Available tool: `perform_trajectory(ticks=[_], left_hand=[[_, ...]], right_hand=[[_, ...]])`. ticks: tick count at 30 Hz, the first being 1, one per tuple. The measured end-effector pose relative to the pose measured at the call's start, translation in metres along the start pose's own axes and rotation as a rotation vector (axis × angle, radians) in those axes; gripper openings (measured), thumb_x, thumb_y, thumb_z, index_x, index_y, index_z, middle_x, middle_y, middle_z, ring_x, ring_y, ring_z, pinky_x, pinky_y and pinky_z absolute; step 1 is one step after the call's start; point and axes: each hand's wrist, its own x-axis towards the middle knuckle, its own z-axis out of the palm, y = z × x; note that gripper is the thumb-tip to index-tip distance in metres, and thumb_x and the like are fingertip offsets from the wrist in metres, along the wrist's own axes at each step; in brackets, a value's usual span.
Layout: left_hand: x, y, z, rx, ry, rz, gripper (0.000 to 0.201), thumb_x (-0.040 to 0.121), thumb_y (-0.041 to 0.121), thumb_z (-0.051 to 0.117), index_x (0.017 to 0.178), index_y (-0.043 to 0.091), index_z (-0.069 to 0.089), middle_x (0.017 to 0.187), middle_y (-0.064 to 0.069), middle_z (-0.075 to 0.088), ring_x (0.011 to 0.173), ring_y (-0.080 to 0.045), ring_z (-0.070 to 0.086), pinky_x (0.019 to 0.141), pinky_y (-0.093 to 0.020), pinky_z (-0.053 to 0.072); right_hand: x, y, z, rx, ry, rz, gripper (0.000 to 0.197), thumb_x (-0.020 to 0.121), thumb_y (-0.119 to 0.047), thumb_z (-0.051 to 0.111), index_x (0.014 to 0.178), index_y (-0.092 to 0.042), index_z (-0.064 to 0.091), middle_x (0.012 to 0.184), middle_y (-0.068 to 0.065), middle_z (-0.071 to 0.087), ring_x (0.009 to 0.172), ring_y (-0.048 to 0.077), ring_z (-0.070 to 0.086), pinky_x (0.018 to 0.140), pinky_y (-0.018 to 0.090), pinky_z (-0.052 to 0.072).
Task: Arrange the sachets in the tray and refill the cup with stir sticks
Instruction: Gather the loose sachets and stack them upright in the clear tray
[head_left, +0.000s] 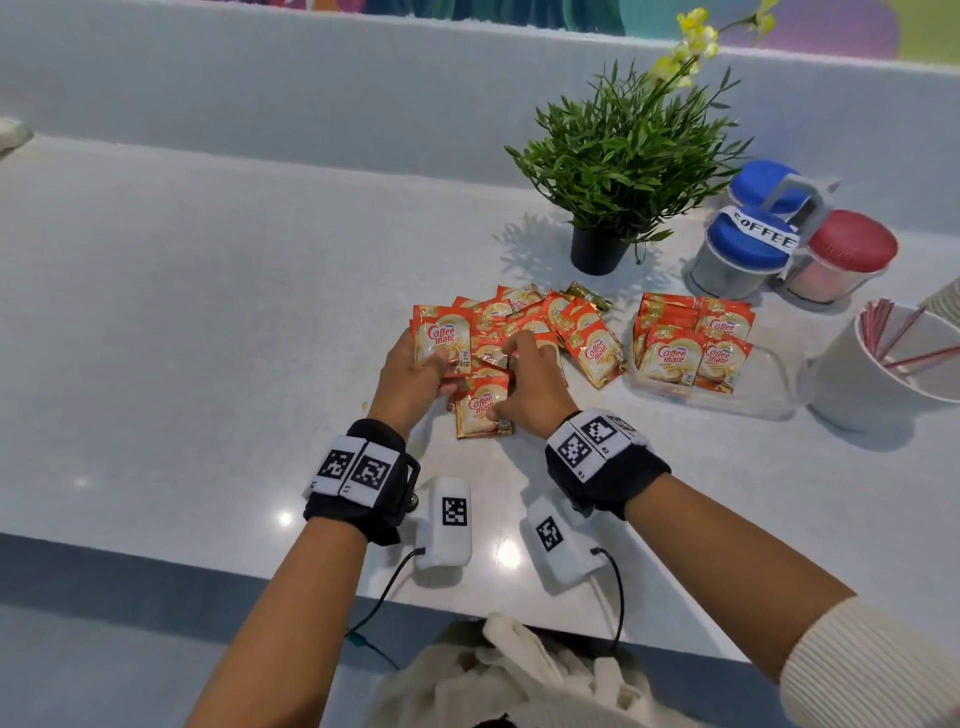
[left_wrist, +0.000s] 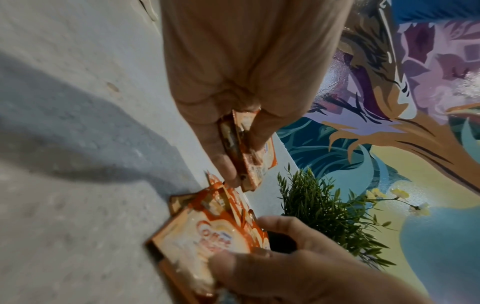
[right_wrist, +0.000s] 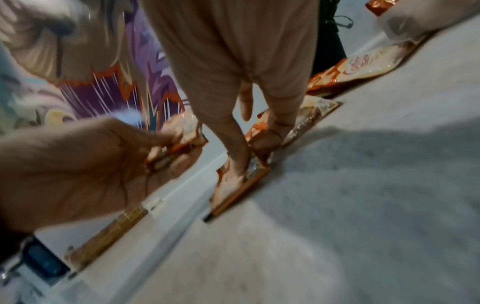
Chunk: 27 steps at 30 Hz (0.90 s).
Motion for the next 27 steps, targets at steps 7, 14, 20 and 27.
perform_trajectory(ticks=[7,14,20,27], left_hand=[[0.0,0.001,-0.007,0.008,0.014,-0.03,0.032,0.095,0.003,0.043,0.127,0.007,0.047,0.12,-0.014,0.061,0.098,-0.024,0.063,0.07,-0.023,0.055],[-0.009,0.016,0.017,-0.002,-0.185,-0.016,0.037,0.098,0.004,0.034,0.129,0.02,0.045,0.118,-0.004,0.059,0.099,-0.018,0.061,0.065,-0.015,0.056],[-0.011,0.015,0.026,-0.021,-0.236,-0.039,0.036,0.102,0.025,0.03,0.134,0.015,0.041,0.123,-0.014,0.059,0.095,-0.028,0.064,0.065,-0.021,0.056],[-0.01,0.009,0.027,0.016,-0.19,-0.002,0.027,0.096,0.012,0.046,0.122,0.018,0.044,0.113,-0.011,0.06,0.087,-0.023,0.064,0.067,-0.023,0.055]], right_hand=[[0.008,-0.004,-0.046,0.409,0.029,0.035,0.034,0.068,0.006,0.075,0.074,-0.015,0.049,0.063,-0.001,0.051,0.062,0.017,0.054,0.056,0.029,0.048],[0.007,-0.007,-0.05,0.591,0.003,0.022,0.031,0.072,0.01,0.069,0.059,-0.013,0.053,0.061,-0.001,0.062,0.06,0.013,0.06,0.053,0.02,0.045],[0.015,0.0,-0.043,0.569,0.141,0.048,0.028,0.07,0.006,0.073,0.066,-0.013,0.054,0.075,0.009,0.06,0.073,0.024,0.059,0.06,0.027,0.049],[0.016,-0.008,-0.027,0.539,0.165,0.054,0.022,0.072,-0.009,0.077,0.083,-0.013,0.058,0.09,0.014,0.063,0.081,0.023,0.06,0.075,0.037,0.052]])
